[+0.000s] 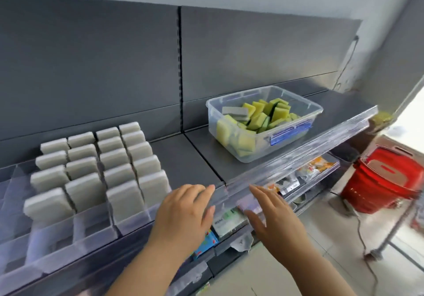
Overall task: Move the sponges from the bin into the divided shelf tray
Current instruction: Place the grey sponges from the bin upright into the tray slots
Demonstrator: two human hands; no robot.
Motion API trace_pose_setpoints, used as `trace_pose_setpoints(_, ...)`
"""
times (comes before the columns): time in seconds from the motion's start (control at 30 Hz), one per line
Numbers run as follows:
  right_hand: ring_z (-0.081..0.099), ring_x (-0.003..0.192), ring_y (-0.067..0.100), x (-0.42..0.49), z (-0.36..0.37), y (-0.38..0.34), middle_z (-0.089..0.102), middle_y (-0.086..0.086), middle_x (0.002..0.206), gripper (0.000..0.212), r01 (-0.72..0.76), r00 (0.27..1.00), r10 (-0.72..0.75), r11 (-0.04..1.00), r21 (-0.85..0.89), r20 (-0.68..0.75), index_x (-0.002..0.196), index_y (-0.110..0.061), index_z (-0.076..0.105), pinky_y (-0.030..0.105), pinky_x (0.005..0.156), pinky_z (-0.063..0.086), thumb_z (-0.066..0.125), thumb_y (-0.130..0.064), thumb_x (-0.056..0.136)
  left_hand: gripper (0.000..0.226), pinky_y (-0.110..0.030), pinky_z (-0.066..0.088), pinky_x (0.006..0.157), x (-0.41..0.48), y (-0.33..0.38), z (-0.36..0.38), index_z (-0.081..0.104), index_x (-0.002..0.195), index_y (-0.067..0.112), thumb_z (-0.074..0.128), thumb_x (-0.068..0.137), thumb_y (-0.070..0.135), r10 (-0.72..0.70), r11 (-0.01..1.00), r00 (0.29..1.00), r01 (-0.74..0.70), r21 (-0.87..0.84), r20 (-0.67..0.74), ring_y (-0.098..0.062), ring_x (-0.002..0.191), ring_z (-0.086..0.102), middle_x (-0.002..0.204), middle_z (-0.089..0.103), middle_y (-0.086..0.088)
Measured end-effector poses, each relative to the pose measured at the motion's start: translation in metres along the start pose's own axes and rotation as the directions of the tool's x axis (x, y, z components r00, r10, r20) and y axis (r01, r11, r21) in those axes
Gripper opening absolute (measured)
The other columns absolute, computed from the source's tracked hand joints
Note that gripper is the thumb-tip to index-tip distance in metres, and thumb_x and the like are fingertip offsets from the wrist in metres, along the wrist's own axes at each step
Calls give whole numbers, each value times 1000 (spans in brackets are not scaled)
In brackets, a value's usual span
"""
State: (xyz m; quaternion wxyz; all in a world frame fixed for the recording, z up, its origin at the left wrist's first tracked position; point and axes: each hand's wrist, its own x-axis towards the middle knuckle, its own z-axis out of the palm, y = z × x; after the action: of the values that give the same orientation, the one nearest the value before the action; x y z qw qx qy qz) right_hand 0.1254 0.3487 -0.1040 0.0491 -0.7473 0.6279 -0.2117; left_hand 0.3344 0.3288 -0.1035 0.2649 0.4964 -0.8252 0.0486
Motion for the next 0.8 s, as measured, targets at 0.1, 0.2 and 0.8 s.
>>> trace_pose_setpoints(0.1, 34, 132, 9, -26, -19, 67, 38, -13, 143, 52, -85, 995, 84, 996, 6, 47, 141, -31, 32, 23, 105, 31, 46, -44, 92, 41, -27, 52, 65, 8, 46, 39, 71, 104, 17, 44, 80, 37, -4, 1000, 996, 5, -16, 84, -16, 81, 63, 91, 67, 6)
trace_pose_setpoints(0.2, 35, 131, 9, -43, -36, 119, 38, -14, 142, 52, -163, 985, 163, 987, -4, 50, 141, -32, 31, 23, 103, 32, 45, -44, 92, 44, -27, 53, 64, 19, 79, 65, 71, 104, 19, 41, 79, 38, 5, 1000, 983, -8, 17, 183, -14, 80, 65, 90, 68, 7)
trace_pose_setpoints(0.8, 39, 127, 11, 186, -113, 260, 43, -8, 139, 50, -81, 996, 82, 996, 37, -38, 138, -32, 35, 25, 101, 31, 47, -43, 91, 46, -38, 51, 81, 261, 53, 128, 64, 116, 10, 38, 88, 36, -122, 992, 984, 122, -14, -129, -25, 100, 60, 108, 66, -5)
